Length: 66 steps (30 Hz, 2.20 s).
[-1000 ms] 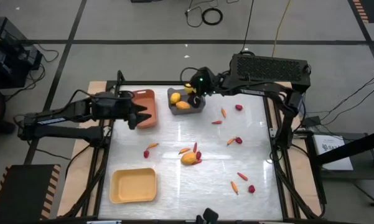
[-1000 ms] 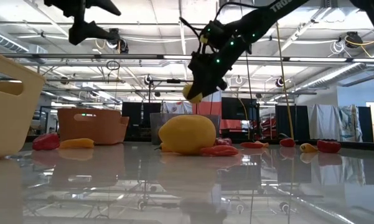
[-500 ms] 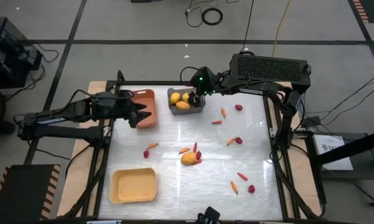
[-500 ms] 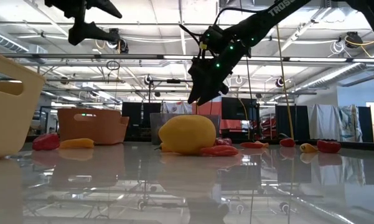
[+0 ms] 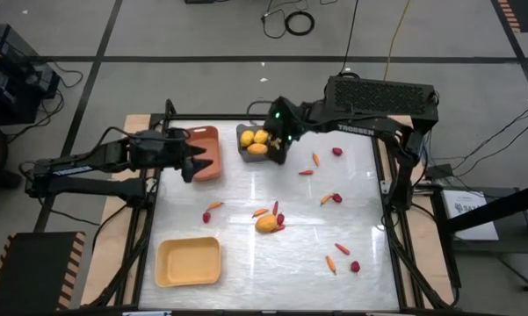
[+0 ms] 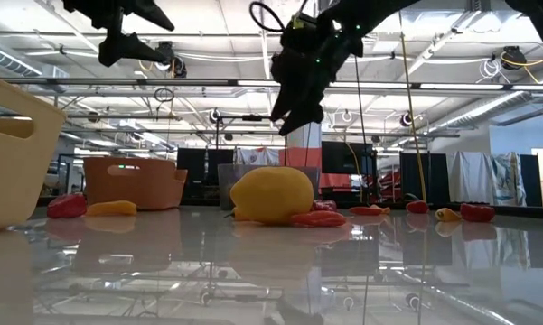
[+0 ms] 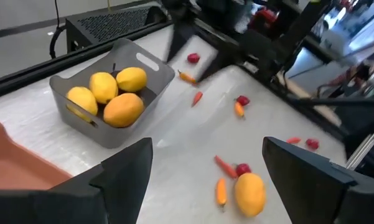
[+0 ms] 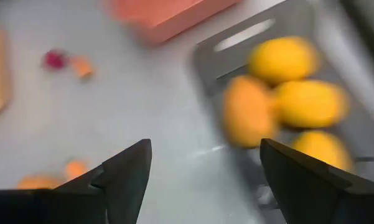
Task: Sort produce into baskets
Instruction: Put the yellow lemon into the black bin
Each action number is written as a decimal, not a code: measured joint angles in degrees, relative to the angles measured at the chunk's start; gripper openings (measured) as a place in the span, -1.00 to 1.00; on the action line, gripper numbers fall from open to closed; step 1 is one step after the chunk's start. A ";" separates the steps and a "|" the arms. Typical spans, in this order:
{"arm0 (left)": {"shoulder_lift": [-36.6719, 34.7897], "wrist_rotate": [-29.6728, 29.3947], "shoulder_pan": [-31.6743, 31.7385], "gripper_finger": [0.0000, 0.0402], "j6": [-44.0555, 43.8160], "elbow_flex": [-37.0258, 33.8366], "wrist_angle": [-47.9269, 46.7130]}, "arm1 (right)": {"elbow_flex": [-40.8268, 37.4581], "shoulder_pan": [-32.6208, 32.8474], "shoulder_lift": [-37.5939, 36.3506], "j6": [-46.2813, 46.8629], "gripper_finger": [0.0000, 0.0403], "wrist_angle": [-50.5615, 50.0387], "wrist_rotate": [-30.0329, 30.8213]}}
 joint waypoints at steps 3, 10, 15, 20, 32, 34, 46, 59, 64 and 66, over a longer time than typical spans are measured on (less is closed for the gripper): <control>0.00 0.02 0.00 0.55 3.05 0.00 -1.64 | -0.02 3.76 0.01 -0.11 0.45 -3.13 -3.91; 0.00 4.24 0.00 0.55 12.47 0.00 -4.50 | -0.02 16.00 0.03 -1.66 0.45 -8.27 -6.03; 0.02 8.33 0.00 0.55 17.47 0.00 -4.52 | -0.02 24.46 0.03 -1.66 0.45 -5.42 1.30; 0.02 10.96 0.00 0.55 21.19 0.00 -4.50 | -0.02 30.67 0.10 -1.53 0.45 -2.20 13.61; 0.02 14.90 0.00 0.55 23.19 0.00 -4.52 | -0.02 35.55 6.10 9.10 0.45 1.47 15.71; 0.02 15.58 0.01 0.55 23.23 0.00 -4.54 | -0.02 35.79 7.22 9.21 0.45 1.76 18.40; 0.07 19.13 0.00 0.55 24.18 0.00 -4.58 | -0.08 35.40 10.31 9.76 0.45 0.25 23.74; 2.29 19.14 0.00 0.55 24.10 0.00 -4.56 | -0.06 34.31 15.32 10.87 0.45 -0.28 22.07; 3.10 19.15 0.00 0.55 23.68 0.00 -4.54 | -0.06 34.22 15.72 10.87 0.45 0.10 22.07; 3.15 19.15 0.00 0.55 23.68 0.00 -4.54 | -0.04 34.11 15.72 10.80 0.45 0.12 22.07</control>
